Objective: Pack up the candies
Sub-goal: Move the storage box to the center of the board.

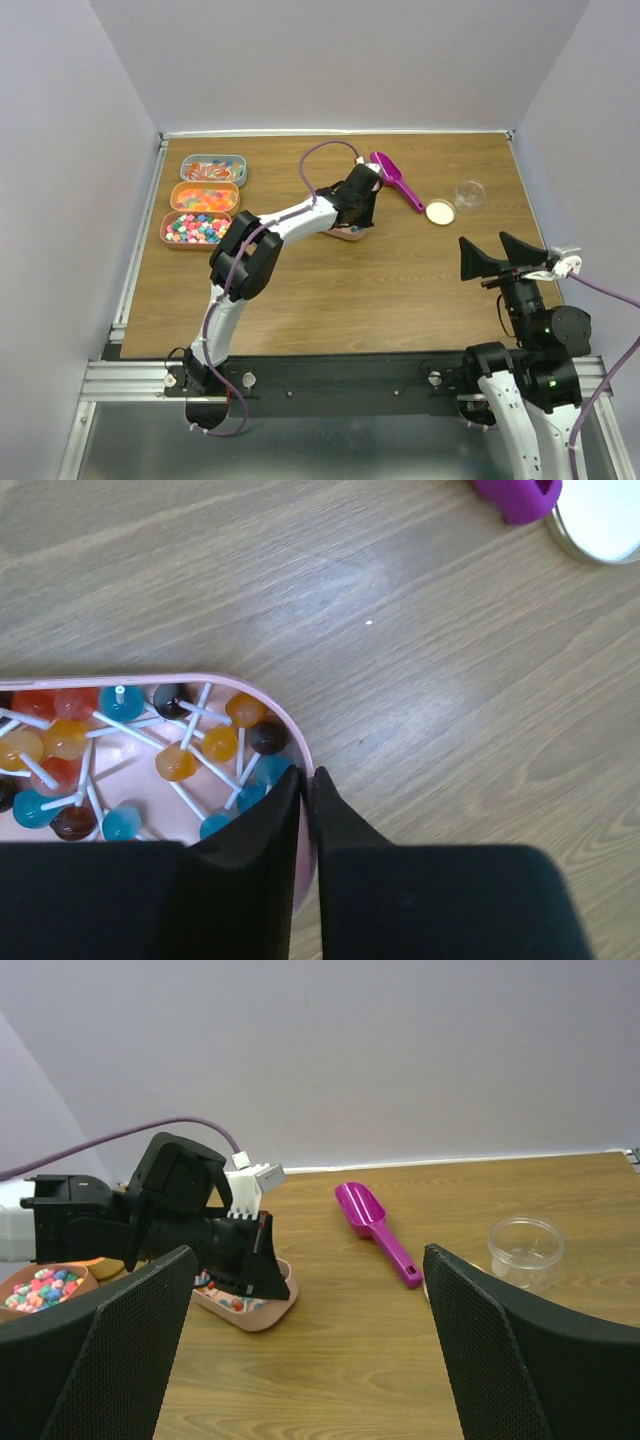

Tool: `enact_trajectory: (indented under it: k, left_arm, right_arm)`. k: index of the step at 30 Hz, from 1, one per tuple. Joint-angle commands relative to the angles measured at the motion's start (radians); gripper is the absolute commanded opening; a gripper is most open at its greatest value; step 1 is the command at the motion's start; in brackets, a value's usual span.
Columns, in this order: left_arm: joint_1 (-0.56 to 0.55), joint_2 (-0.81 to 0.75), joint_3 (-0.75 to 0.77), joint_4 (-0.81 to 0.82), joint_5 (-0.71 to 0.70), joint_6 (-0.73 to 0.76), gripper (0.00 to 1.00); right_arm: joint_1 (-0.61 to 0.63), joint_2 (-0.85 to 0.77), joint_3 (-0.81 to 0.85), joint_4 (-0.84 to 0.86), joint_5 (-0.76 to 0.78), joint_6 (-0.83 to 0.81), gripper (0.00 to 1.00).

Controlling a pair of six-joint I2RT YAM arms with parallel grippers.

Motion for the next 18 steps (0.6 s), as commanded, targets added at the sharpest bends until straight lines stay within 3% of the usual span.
enact_trajectory:
  k: [1, 3, 9, 13, 18]
  left_arm:
    - [-0.013, 0.04, 0.056, -0.006, 0.067, -0.089, 0.22]
    - [-0.016, 0.03, 0.058, -0.004, 0.066, -0.091, 0.35]
    - [-0.017, -0.096, 0.024, 0.026, 0.075, -0.092, 0.5]
    - [-0.014, -0.281, 0.022, 0.031, 0.041, -0.063, 0.66]
    - [0.044, -0.489, -0.036, 0.0, -0.028, 0.033, 0.67]
  right_arm:
    - [0.007, 0.019, 0.008, -0.005, -0.011, 0.006, 1.0]
    - [0.007, 0.039, 0.016, -0.012, 0.007, 0.012, 1.0]
    - [0.007, 0.192, 0.073, -0.054, 0.071, 0.046, 1.0]
    - [0.009, 0.362, 0.14, -0.058, 0.159, 0.095, 1.0]
    - [0.009, 0.658, 0.289, -0.132, 0.248, 0.144, 1.0]
